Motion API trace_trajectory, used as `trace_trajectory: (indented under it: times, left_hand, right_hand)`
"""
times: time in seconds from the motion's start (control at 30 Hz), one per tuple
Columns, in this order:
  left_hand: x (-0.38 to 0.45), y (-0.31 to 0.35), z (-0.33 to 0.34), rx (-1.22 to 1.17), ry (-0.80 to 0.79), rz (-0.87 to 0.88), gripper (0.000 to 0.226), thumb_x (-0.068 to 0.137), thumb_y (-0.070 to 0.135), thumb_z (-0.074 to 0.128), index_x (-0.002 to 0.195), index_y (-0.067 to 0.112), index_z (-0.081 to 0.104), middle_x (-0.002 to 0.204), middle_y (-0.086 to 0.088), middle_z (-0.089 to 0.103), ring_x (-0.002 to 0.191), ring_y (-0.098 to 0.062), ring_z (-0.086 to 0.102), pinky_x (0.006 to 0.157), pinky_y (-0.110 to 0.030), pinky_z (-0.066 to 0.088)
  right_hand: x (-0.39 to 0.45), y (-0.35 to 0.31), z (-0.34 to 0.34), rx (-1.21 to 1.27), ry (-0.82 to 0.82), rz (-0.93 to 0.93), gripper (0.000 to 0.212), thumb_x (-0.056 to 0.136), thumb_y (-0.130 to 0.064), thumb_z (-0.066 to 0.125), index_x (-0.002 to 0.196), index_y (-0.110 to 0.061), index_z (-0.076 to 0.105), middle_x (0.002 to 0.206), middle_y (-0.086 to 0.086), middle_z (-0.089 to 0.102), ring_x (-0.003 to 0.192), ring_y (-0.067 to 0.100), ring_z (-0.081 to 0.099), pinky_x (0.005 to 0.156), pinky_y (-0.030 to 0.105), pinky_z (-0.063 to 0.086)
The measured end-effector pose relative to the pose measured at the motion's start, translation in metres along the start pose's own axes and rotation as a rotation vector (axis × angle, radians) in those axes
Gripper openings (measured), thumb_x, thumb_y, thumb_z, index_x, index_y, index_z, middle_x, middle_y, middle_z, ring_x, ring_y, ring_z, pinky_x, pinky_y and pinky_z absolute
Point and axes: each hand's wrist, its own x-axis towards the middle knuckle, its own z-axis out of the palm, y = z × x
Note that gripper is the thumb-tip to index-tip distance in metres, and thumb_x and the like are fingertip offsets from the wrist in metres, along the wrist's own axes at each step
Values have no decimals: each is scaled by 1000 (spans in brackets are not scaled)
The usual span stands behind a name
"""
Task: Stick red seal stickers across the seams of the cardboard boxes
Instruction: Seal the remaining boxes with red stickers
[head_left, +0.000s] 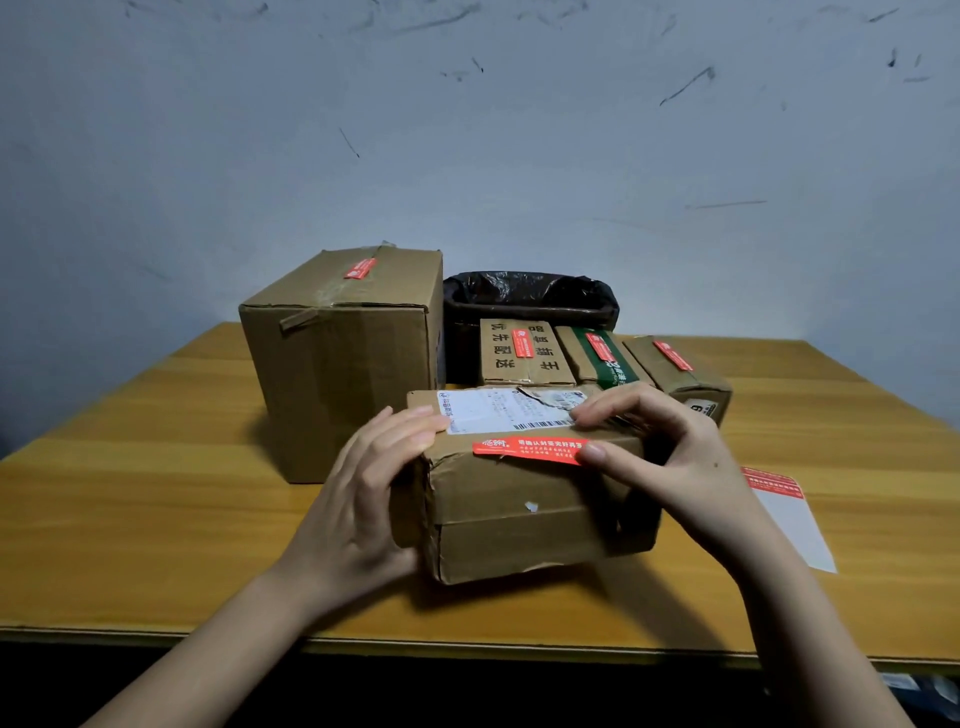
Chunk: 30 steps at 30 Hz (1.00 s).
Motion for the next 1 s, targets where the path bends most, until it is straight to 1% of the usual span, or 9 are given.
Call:
trace_trajectory:
  times: [0.1,0.27,0.4,0.47,0.57,0.63,0.77,0.87,1.0]
  left_hand:
    - [-1,0,-3,18,26,-4,88,72,39,78,133,15,20,142,-10,39,136,-24,38,107,-48,36]
    - [-7,-5,-5,32,38,31,102,56,14,90,133,14,22,142,-13,40,135,-30,40,105,-47,38]
    - [-9,-10,-8,-10,2,39,107,52,0,87,135,13,21,150,-6,30,138,-32,36,109,-45,36]
    - [-9,-9,-9,-22,16,39,93,64,8,81,135,12,21,150,-8,29,139,-31,34,109,-45,37]
    - [-9,-4,-7,-26,58,12,79,76,21,73,134,10,21,140,-19,31,139,-32,33,111,-41,35]
    - [-9,-4,-5,-35,76,1,79,77,23,74,133,10,20,141,-20,30,139,-34,32,113,-41,33]
    - [-11,-5,-2,-49,101,9,80,77,23,75,133,10,20,149,-8,25,140,-34,31,113,-40,32]
    - [-11,-4,-1,-32,121,2,75,81,26,72,132,9,20,140,-20,29,140,-33,31,113,-41,33]
    - [-11,-4,0,-27,146,-17,66,88,31,65,132,9,20,137,-22,30,140,-33,32,111,-44,34]
  right_hand:
    - [-1,0,2,-99,-9,-110,33,75,-48,72,94,-21,69,104,-8,67,110,18,61,94,34,49]
    - [0,-4,4,-223,8,-234,32,77,-45,71,96,-18,68,104,-11,66,109,16,60,91,39,48]
    - [1,-7,6,-264,6,-280,31,78,-41,72,96,-16,69,104,-10,66,108,18,60,90,42,48]
    - [1,-8,5,-258,-12,-267,30,78,-41,71,98,-19,69,105,-11,66,109,17,59,91,41,48]
    - [-1,-11,6,-250,-41,-246,27,79,-41,69,99,-22,68,107,-13,65,112,17,58,92,42,48]
    - [-2,-13,7,-254,-42,-246,26,80,-41,69,99,-23,69,108,-14,65,112,16,58,92,45,48]
    - [-4,-14,8,-257,-26,-255,23,82,-40,67,98,-24,70,108,-15,65,113,16,58,93,46,48]
    - [-4,-16,10,-256,6,-294,19,83,-37,67,95,-22,71,106,-13,66,113,15,58,94,44,47]
    - [-5,-16,12,-245,80,-297,16,83,-32,66,88,-18,72,103,-9,67,110,14,59,93,46,47]
